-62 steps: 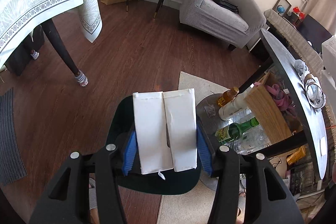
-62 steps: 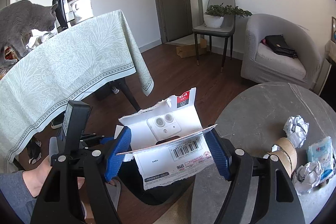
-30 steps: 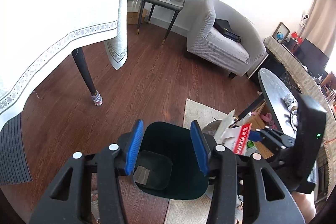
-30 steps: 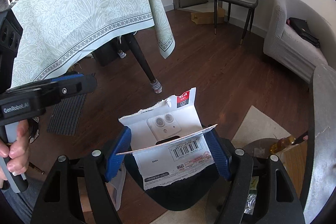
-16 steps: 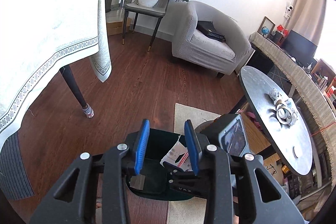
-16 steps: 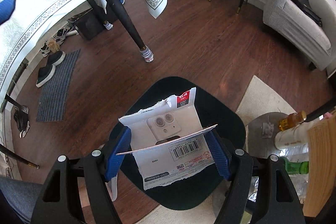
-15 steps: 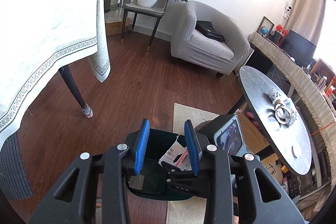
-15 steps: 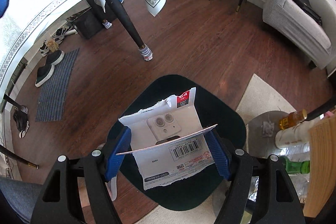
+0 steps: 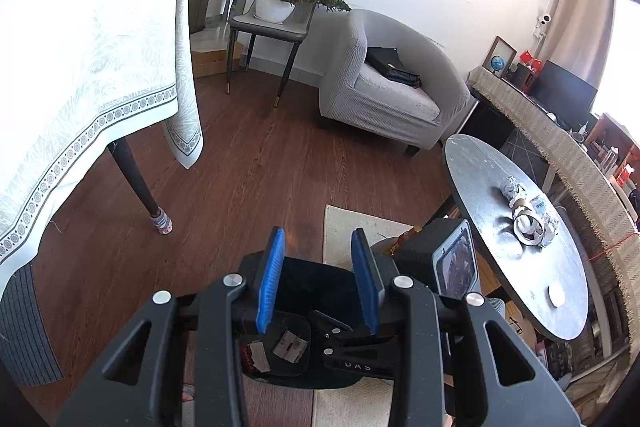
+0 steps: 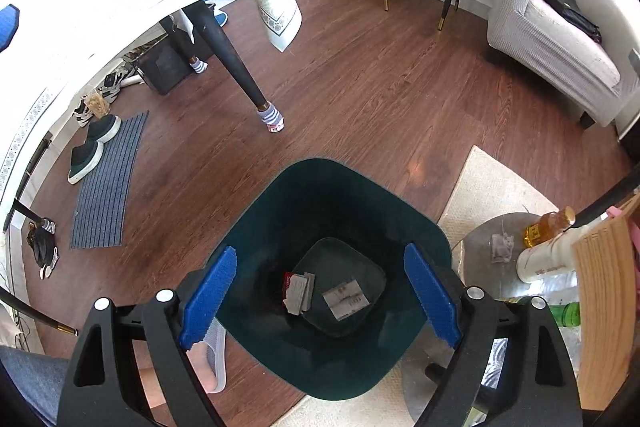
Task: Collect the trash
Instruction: 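Lower the barcode box into the green bin and open the right tool, then move both tools back over the table toward the remaining trash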
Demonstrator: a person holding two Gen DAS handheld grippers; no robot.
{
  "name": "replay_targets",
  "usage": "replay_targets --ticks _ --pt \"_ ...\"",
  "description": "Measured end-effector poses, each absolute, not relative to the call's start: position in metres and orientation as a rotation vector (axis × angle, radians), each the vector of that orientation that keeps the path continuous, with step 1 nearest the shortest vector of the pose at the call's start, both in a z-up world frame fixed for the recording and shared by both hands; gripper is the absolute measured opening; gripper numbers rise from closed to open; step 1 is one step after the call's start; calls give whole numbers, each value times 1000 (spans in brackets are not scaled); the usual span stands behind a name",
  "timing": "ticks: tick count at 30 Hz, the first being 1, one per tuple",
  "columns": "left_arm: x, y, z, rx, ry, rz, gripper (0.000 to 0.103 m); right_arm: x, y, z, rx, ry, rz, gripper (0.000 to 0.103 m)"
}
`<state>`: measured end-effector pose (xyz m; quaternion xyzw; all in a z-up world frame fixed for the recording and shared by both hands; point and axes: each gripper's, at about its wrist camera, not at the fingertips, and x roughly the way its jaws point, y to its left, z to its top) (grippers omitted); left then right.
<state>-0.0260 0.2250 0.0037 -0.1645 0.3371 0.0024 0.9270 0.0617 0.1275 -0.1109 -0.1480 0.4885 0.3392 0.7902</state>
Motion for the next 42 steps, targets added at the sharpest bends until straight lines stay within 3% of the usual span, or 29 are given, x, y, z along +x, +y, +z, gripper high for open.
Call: replay_targets --ticks 25,42 --pt "-6 177 21 -319 631 -31 39 41 22 18 -297 715 660 87" --pt "26 46 15 -227 673 -229 51 41 -108 18 -247 755 526 76"
